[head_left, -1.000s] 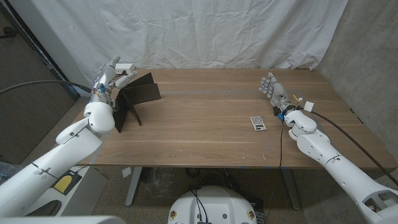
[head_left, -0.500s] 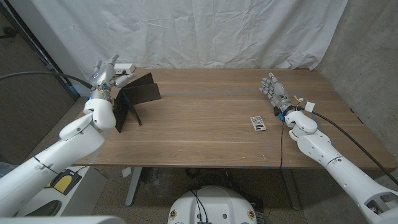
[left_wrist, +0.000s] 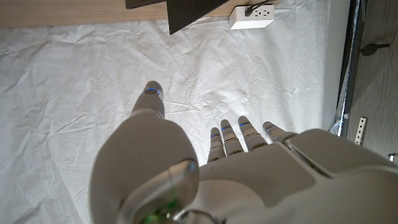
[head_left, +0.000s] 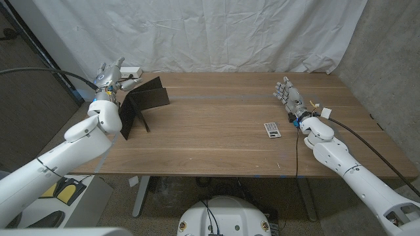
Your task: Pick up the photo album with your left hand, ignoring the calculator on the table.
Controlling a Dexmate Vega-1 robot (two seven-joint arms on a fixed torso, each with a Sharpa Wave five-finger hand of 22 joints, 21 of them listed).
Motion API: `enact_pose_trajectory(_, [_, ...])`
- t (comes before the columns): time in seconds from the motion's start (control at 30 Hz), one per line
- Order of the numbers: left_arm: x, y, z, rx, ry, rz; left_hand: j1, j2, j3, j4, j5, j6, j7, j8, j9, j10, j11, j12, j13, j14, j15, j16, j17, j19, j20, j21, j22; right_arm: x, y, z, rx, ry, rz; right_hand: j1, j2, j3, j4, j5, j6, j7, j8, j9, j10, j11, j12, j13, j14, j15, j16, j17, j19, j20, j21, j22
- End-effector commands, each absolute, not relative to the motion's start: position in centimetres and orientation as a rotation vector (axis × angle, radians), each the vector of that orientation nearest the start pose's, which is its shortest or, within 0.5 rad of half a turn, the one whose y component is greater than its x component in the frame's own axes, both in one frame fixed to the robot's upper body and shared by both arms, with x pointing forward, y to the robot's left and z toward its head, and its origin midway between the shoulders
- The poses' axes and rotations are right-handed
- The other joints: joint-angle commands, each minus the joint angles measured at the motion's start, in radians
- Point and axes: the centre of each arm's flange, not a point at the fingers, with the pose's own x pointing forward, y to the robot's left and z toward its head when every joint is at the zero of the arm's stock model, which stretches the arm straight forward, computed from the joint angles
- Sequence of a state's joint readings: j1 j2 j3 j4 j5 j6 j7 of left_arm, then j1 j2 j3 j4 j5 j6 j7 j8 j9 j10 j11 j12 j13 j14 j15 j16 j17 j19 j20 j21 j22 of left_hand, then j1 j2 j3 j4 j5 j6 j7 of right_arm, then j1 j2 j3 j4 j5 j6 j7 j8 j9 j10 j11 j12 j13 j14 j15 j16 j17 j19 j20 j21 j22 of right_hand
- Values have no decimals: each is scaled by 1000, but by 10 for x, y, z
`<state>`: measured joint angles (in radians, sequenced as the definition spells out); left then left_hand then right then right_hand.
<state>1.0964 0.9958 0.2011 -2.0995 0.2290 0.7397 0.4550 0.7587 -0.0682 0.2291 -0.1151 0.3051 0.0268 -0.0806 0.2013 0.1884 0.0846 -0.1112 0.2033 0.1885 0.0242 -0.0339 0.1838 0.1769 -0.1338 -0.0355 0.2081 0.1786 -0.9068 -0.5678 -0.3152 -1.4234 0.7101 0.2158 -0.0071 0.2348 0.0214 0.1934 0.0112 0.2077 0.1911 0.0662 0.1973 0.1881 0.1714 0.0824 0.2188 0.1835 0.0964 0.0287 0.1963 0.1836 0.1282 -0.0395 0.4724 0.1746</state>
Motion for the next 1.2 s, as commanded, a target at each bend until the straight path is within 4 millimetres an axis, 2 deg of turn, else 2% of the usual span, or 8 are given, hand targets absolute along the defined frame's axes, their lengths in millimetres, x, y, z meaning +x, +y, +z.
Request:
enact_pose_trajectory(0.03, [505,379,80,1210,-389,729,17,-7,1,-9,9,-9,3,-4,4,-13,0,-4,3,-2,-79,1,1,20,-67,12,2,636,-304,-20,79,-571,190,2,7,2,-3,-2,9,0,1,4,10,1,1,3,13,0,2,4,10,-33,-5,1])
enact_pose_trajectory(0.2, [504,381,80,1214,-358,730,18,-15,-4,-11,9,-16,6,-6,4,-14,0,-4,3,1,-72,3,1,31,-60,14,2,636,-303,-20,78,-566,187,2,8,2,-3,-2,8,1,1,4,10,2,0,3,13,1,1,4,10,-32,-6,1])
enact_pose_trajectory(0.3, [504,382,82,1225,-348,731,19,-30,-14,-13,9,-18,5,-5,5,-16,-2,-3,4,-1,-71,2,2,-30,-30,-11,3,636,-302,-19,76,-564,187,2,8,2,-4,-2,8,0,1,4,10,2,0,3,14,1,2,5,11,-32,-7,1])
enact_pose_trajectory(0.37, [506,383,83,1240,-339,730,20,-32,-16,-13,10,-17,4,-4,5,-15,-4,-2,4,-3,-73,2,2,-38,-25,-13,3,637,-301,-19,75,-562,188,2,8,2,-4,-2,8,1,1,4,12,1,1,3,14,0,2,5,12,-31,-7,1])
enact_pose_trajectory(0.57, [512,379,86,1303,-302,729,21,-35,-19,-14,11,-6,2,1,5,-9,-8,1,4,-7,-73,1,3,-45,-21,-15,4,637,-298,-15,71,-564,193,1,8,1,-4,-3,7,1,1,4,14,0,1,3,19,1,3,5,16,-30,-8,1])
enact_pose_trajectory(0.9, [519,376,92,1350,-284,734,25,-38,-22,-14,13,9,-1,6,5,4,-9,6,4,-5,-78,3,2,-42,-31,-12,4,638,-293,-13,64,-560,193,-1,9,0,-4,-4,6,1,0,4,22,2,4,3,28,-1,6,5,24,-29,-11,1])
enact_pose_trajectory(1.03, [522,374,89,1382,-288,749,19,-45,-33,-10,15,20,-2,9,5,22,-19,13,6,10,-68,9,4,-19,-4,-1,6,637,-293,-14,62,-551,191,-3,10,-1,-4,-4,5,1,0,4,28,4,5,3,46,-4,12,6,35,-28,-11,2])
enact_pose_trajectory(1.2, [527,374,91,1390,-262,737,16,-48,-37,-8,16,22,0,9,6,26,-21,14,6,14,-70,11,5,-17,-5,0,7,636,-293,-14,62,-554,189,-6,10,-3,-4,-5,3,2,-1,4,40,5,9,3,67,-5,18,7,54,-27,-10,2])
